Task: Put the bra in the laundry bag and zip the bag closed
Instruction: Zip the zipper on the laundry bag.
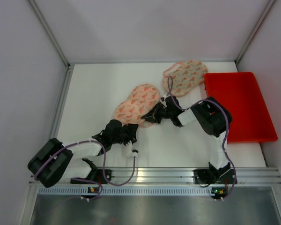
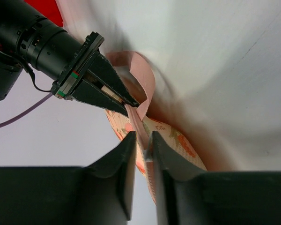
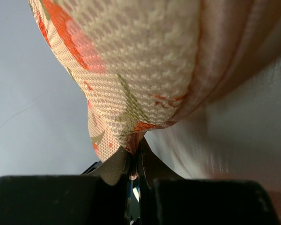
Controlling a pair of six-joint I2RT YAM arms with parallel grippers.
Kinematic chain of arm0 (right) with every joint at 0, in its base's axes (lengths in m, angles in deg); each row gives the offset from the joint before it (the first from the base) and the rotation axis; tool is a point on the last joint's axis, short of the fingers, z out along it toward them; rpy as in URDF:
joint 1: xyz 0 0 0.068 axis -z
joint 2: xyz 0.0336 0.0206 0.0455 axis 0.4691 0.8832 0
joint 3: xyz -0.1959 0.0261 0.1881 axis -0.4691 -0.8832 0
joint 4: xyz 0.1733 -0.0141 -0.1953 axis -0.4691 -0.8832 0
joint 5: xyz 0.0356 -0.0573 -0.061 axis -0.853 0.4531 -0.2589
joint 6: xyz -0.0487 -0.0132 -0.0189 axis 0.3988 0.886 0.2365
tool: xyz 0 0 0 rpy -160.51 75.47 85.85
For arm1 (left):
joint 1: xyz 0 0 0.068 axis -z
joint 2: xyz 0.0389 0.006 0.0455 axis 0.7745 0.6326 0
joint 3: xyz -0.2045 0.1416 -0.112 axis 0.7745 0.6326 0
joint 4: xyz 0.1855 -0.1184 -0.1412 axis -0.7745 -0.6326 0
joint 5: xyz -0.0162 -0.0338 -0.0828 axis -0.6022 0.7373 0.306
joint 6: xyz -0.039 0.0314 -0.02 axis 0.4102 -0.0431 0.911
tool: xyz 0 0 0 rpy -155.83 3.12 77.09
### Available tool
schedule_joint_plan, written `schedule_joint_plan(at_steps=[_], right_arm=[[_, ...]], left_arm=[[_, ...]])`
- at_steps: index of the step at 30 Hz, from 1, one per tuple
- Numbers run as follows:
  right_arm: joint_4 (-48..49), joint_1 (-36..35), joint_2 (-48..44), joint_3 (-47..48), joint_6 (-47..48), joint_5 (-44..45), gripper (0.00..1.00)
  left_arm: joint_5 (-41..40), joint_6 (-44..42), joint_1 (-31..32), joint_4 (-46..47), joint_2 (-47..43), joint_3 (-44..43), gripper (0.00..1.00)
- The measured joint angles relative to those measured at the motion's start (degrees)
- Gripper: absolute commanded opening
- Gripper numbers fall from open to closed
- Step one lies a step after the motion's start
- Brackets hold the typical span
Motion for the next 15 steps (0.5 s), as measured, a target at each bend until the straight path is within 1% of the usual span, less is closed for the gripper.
schedule_joint_plan(at_steps=[2,3,4,8,11,15], right_arm=[[0.0,0.0,0.0,0.0,0.0,-0.1,0.0],[0.0,0.0,0.0,0.0,0.0,-0.2,0.0],[0.0,0.0,0.0,0.0,0.0,-0.2,0.0],[0.0,0.0,0.0,0.0,0.0,-0.2,0.0],[0.0,0.0,0.0,0.0,0.1,-0.3,0.0],[-0.2,0.0,0.0,0.2,0.7,-1.2,0.0]], left_arm=[[0.0,-0.2,-0.1,-0.8,-0.3,0.0,0.17],[0.0,-0.4,-0.1,-1.2,-0.3,0.0,0.12],[0.1,-0.5,-0.1,-1.6,-0.3,0.0,0.09],[0.1,-1.0,-0.1,-2.3,-0.3,0.0,0.0],[0.1,-1.4,-0.1,-4.4,-1.0,-0.1,0.0],[0.3,-2.0,-0.1,-13.6,-6.3,-1.1,0.0]])
